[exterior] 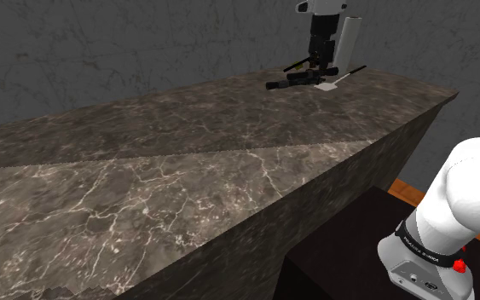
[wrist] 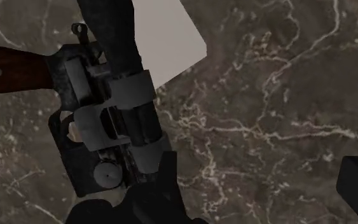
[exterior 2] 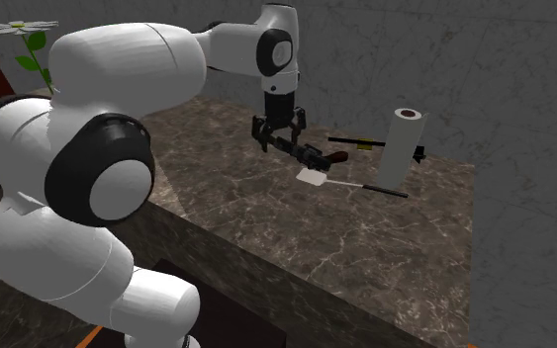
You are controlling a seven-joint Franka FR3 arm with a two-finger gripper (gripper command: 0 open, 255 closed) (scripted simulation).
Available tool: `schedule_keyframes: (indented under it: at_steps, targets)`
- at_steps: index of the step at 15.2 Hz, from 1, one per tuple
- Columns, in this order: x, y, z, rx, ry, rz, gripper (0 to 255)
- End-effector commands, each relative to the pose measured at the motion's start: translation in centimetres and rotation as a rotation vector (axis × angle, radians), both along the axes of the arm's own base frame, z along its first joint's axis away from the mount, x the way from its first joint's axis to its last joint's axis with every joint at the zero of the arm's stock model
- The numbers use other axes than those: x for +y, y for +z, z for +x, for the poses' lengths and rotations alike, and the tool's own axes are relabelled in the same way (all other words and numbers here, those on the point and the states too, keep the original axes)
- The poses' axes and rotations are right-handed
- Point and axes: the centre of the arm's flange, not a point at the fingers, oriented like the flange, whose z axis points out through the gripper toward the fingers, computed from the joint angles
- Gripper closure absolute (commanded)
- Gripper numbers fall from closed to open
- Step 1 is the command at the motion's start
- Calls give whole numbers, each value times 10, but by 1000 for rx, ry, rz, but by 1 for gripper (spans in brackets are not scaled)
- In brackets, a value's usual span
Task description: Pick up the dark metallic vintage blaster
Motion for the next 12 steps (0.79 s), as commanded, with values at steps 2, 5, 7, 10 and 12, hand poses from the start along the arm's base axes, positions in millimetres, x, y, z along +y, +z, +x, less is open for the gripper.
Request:
schedule_keyframes:
  at_steps: [2, 5, 7, 10, 12]
  targets:
    - [-4, 7, 39, -1, 166, 5, 0]
    - [-3, 4, 63, -2, 261, 9, 0]
    - [-3, -6, 63, -2, 261, 9, 0]
    - [-3, -22, 63, -2, 261, 9, 0]
    - [-3, -30, 63, -2, 261, 9, 0]
